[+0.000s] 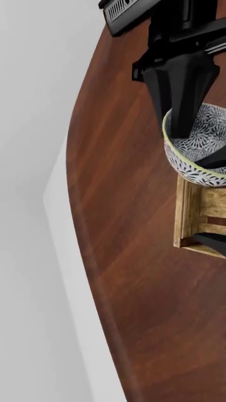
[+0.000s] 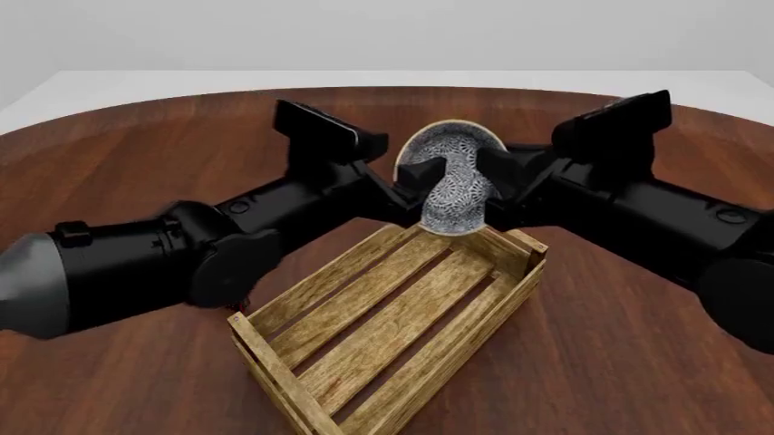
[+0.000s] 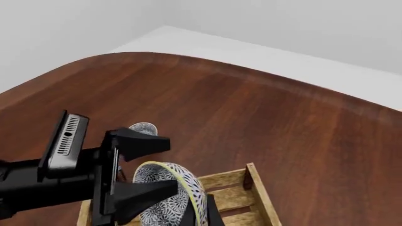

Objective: Stack the right bowl on the left bowl and place them in the tray.

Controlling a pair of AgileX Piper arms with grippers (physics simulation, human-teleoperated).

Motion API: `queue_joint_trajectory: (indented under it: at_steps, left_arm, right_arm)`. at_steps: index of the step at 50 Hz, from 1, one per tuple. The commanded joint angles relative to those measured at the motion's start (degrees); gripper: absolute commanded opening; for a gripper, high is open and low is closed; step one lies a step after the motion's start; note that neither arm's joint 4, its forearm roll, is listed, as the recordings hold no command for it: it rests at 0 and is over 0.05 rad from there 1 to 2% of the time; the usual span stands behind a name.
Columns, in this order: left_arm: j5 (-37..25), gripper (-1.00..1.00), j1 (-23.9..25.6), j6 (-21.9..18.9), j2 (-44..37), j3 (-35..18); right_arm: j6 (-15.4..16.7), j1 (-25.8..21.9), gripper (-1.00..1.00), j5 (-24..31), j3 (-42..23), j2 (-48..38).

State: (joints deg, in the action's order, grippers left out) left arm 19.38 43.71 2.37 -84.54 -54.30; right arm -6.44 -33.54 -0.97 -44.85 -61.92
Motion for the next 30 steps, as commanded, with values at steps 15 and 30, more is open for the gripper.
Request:
queue_joint_trajectory:
  at_steps: [15, 30]
  left_arm:
    - [1.8, -1.0, -1.0, 1.4, -2.8, 0.3]
    - [2.4, -1.0, -2.0, 0.2, -3.8, -0.7]
  right_arm:
    - [-0.2, -0.4, -1.0, 0.2, -0.5, 1.5]
    - [0.1, -0.3, 1.0, 0.2, -0.3, 1.6]
